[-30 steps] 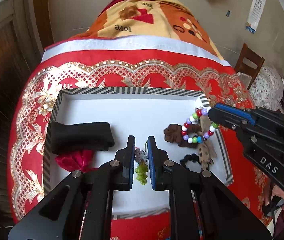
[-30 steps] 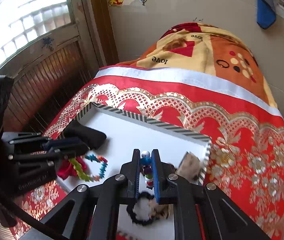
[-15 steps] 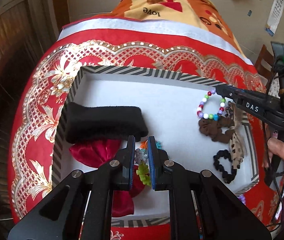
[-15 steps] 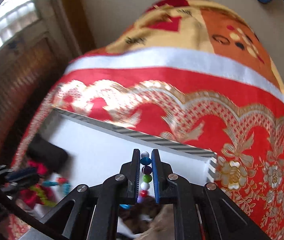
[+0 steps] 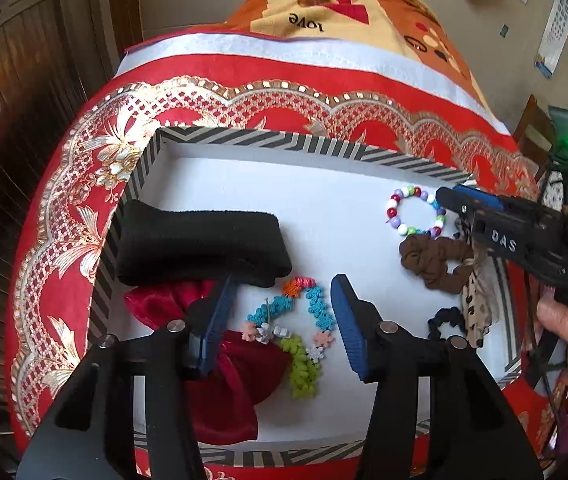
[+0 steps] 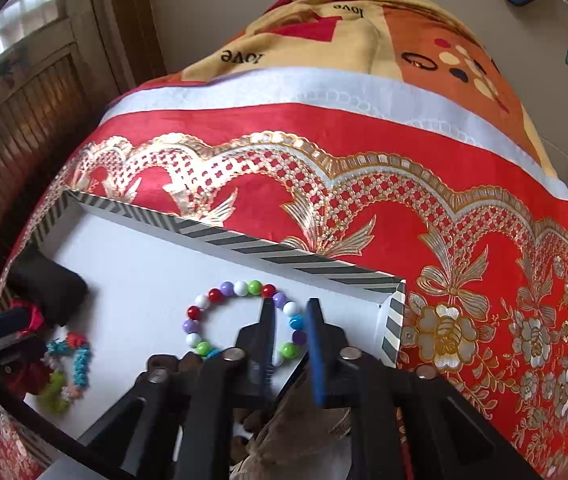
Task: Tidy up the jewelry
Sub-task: 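Open the left tool over the tray while the right tool releases the bracelet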
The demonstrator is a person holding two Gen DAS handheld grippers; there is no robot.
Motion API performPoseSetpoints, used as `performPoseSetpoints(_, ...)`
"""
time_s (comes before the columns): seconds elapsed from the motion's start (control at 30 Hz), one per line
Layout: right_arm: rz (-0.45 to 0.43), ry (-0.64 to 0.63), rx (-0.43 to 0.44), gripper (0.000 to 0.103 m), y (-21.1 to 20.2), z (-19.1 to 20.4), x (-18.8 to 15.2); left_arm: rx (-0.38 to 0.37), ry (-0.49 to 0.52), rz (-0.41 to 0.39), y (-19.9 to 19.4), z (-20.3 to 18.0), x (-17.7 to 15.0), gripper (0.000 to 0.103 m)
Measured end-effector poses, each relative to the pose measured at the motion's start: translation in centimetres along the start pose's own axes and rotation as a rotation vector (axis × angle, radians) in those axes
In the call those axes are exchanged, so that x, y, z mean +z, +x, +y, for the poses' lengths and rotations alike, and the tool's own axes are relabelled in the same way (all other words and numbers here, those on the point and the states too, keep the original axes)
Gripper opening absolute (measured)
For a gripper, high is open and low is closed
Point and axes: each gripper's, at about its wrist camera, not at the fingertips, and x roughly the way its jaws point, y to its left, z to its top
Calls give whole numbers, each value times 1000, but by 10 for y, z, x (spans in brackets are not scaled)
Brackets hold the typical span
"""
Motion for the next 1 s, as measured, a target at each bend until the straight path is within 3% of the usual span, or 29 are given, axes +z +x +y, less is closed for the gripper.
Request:
performPoseSetpoints(0.27, -28, 8, 19, 31, -27, 9, -6, 28, 3, -24, -13, -3, -1, 51)
performPoseSetpoints(0.33, -32, 9, 16, 40, -33, 12, -9, 30, 4, -33, -18, -5, -2, 51)
performPoseSetpoints(1.0, -23, 100, 22, 41, -97, 24, -63, 95, 5, -99, -64, -13, -28, 51)
